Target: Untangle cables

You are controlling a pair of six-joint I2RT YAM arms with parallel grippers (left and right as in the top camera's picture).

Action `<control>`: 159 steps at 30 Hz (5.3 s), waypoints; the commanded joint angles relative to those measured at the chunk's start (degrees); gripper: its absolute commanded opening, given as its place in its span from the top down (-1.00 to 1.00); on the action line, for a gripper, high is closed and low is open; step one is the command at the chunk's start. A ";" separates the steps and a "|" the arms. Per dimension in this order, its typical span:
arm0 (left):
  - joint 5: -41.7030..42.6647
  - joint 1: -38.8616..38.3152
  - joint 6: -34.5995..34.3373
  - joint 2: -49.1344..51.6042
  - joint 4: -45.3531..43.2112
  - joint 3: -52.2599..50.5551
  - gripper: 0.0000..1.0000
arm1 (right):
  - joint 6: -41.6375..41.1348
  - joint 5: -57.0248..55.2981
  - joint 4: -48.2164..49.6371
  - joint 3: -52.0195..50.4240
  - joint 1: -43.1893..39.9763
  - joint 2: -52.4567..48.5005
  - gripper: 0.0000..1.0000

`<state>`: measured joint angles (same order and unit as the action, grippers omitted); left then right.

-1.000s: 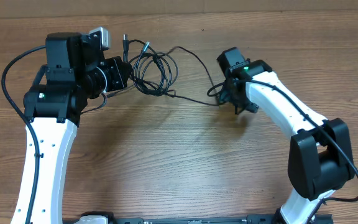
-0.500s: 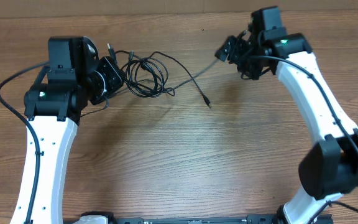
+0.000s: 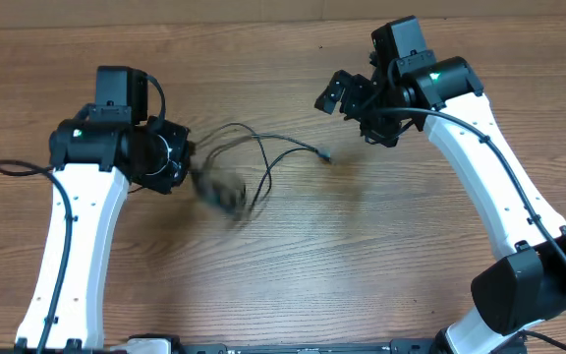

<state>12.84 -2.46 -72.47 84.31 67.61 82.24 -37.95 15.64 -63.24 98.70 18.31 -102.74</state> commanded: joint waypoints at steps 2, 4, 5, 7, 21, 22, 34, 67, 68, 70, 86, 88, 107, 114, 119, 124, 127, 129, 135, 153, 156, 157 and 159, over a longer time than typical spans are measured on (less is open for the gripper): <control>-3.19 0.52 7.02 4.31 1.44 1.16 -0.99 | -1.20 -2.80 -0.07 0.90 -0.31 0.52 -1.00; -2.84 0.50 10.25 5.86 1.57 1.16 -0.99 | -1.01 -2.89 0.02 0.90 -0.31 0.52 -0.99; -2.49 0.50 12.20 6.60 1.75 1.16 -0.99 | -1.01 -3.32 0.00 0.90 -0.31 0.52 -1.00; -0.98 0.50 15.13 8.07 2.78 1.16 -0.99 | -0.98 -4.39 -0.13 0.87 -0.31 0.52 -1.00; -3.52 0.66 27.32 7.43 10.16 1.16 -0.98 | 0.61 -7.26 -0.55 0.63 -0.31 0.50 -1.00; -4.42 0.59 27.32 5.70 10.19 1.18 -1.00 | 1.25 -7.26 -0.55 0.63 -0.31 0.50 -0.99; -16.26 -6.71 7.28 -18.99 10.10 -10.43 -0.72 | 2.43 -7.21 -3.32 0.63 -0.31 0.50 -1.00; -7.45 -7.76 -13.05 3.28 -10.54 -34.64 -0.32 | 3.98 -8.59 -4.09 -0.11 -0.31 0.50 -0.99; -7.43 -7.76 -13.03 4.00 -11.41 -34.64 -0.35 | 3.98 -8.59 -4.11 -0.11 -0.31 0.50 -1.00; -7.76 -7.76 -12.63 5.05 -13.16 -34.64 -0.46 | 3.98 -8.59 -4.11 -0.11 -0.31 0.50 -1.00; -12.63 -8.70 -12.39 7.19 -20.24 -37.94 0.12 | 3.96 -9.20 -3.32 -0.11 -0.31 0.48 -1.00; -12.66 -9.16 -12.41 7.19 -22.27 -39.28 0.28 | 3.96 -9.18 -3.76 -0.11 -0.31 0.48 -1.00; -13.40 -6.21 32.17 6.51 -7.06 -11.43 0.91 | 3.96 0.13 -3.48 -4.31 1.92 0.39 -1.00; -13.42 -6.25 44.44 6.51 -4.28 -4.83 0.91 | 4.20 14.86 10.14 -12.81 5.70 0.39 -0.99; -12.81 -6.25 44.46 6.51 -4.90 -4.83 0.91 | 5.46 18.58 16.70 -14.75 7.56 0.39 -1.00; -8.09 -6.25 46.95 6.51 -6.75 -4.83 0.91 | 5.44 16.70 20.33 -14.75 9.53 0.35 -1.00; 0.70 -6.23 51.01 6.51 -9.81 -4.83 0.91 | 5.44 11.08 21.27 -14.75 12.22 0.04 -1.00; 3.78 -6.23 52.41 6.51 -11.04 -4.81 0.92 | 5.44 8.87 21.35 -14.78 13.79 -0.24 -1.00; 9.92 -6.16 57.51 6.47 -11.10 -4.81 0.92 | 5.01 1.49 22.12 -15.12 16.15 -0.42 -0.59; 15.41 -6.10 61.18 5.57 -10.88 -2.36 0.91 | 5.05 -7.06 22.49 -15.12 16.04 -1.46 0.74; 14.47 -6.21 61.16 5.57 -10.67 -2.38 0.90 | 5.03 -7.02 22.95 -15.02 15.76 -1.42 0.92; 14.19 -6.21 61.13 5.57 -10.60 -2.38 0.88 | 5.05 -7.02 22.95 -14.97 15.63 -1.42 0.92; 13.60 -6.19 61.11 5.57 -10.49 -2.38 0.57 | 5.03 -6.97 22.93 -14.95 15.02 -1.42 0.92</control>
<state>26.57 -8.64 -12.86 91.00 57.06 78.19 -33.01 10.11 -40.38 83.96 34.54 -103.70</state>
